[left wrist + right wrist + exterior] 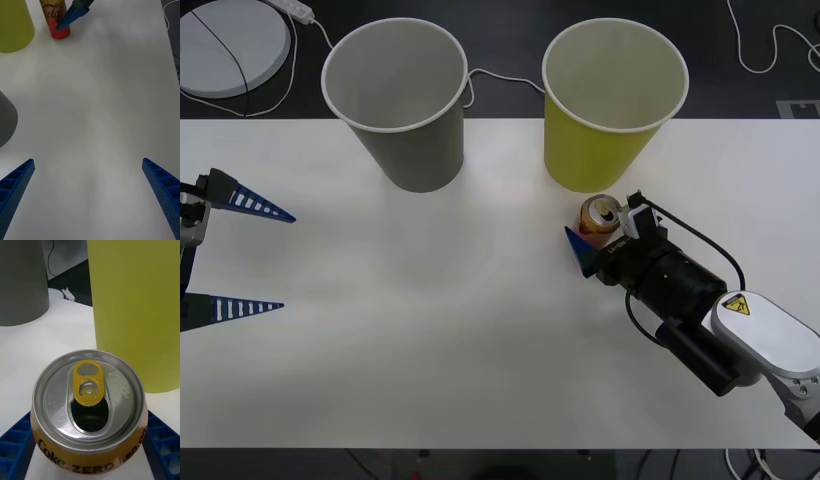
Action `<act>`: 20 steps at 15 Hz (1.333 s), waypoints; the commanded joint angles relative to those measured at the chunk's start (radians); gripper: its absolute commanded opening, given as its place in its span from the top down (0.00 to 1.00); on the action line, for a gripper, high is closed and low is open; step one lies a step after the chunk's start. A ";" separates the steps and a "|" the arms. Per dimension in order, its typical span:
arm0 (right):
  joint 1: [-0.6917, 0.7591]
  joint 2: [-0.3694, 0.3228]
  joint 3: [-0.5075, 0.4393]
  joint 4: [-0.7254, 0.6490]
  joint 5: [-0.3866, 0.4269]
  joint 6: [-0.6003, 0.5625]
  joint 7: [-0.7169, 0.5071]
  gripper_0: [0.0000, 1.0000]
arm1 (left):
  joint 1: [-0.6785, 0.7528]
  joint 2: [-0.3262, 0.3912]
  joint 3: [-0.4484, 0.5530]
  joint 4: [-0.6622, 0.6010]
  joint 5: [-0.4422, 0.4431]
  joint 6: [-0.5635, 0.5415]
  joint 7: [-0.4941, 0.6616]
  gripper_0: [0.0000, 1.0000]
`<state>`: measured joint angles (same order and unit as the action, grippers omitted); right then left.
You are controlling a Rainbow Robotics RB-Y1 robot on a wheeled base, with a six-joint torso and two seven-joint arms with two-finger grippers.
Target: Put the can into the green bin and the plastic bottle into the gray bin
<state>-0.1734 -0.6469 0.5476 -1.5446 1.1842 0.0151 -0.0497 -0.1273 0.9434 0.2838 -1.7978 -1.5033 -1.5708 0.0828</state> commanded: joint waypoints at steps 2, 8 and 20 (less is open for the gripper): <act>0.000 -0.005 0.000 0.000 0.000 -0.001 0.002 1.00 | 0.000 0.000 0.000 0.000 0.000 0.000 0.000 0.00; 0.006 -0.045 0.000 -0.029 0.017 -0.018 -0.010 1.00 | 0.000 0.000 0.000 0.000 0.000 0.000 0.000 0.00; 0.247 -0.189 -0.364 -0.242 0.055 -0.527 -0.019 1.00 | 0.000 0.000 0.000 0.000 0.000 0.000 0.000 0.00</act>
<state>0.0609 -0.8337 0.2182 -1.7835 1.2331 -0.4670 -0.0670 -0.1273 0.9434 0.2838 -1.7978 -1.5033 -1.5708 0.0828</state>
